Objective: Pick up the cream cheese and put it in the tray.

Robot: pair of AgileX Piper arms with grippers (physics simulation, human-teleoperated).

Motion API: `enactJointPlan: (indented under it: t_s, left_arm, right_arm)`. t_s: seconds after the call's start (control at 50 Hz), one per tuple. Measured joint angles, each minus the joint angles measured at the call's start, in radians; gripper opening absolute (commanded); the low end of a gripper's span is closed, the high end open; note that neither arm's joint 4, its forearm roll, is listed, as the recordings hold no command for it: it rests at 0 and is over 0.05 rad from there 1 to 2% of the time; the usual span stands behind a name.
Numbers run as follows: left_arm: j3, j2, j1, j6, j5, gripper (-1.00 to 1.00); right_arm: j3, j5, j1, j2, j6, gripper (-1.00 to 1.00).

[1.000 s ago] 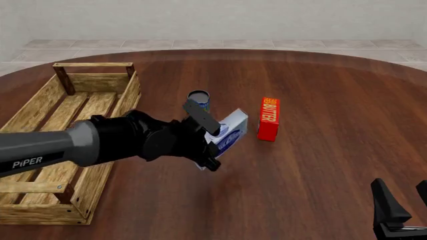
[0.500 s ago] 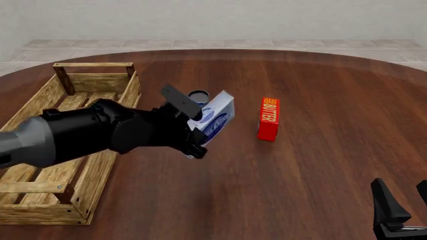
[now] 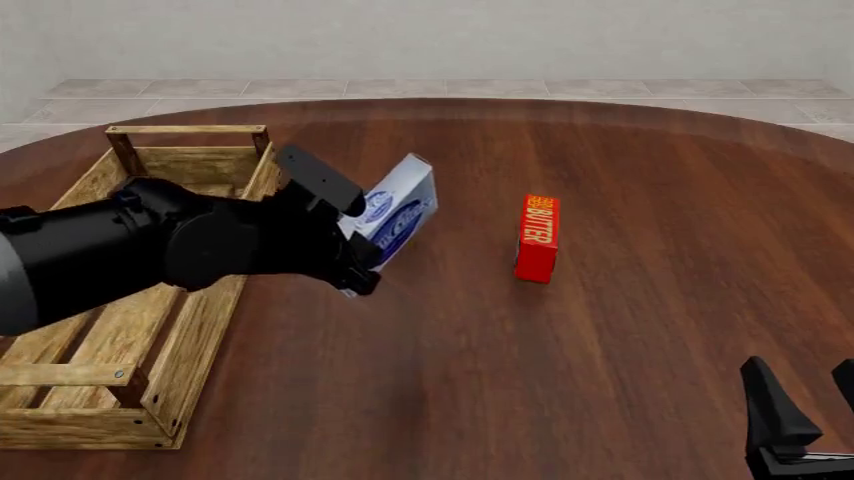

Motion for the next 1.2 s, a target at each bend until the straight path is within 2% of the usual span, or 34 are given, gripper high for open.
enactJointPlan:
  t_s: [0.44,1.2]
  left_arm:
    - [-0.056,-0.049,0.049,0.025,0.099,-1.0]
    - [-0.062,-0.098,0.206,0.039,0.149,-1.0]
  right_arm:
    - [0.0,-0.003,0.001,0.0,-0.002,1.0]
    - [0.0,-0.006,0.002,0.0,-0.004,1.0]
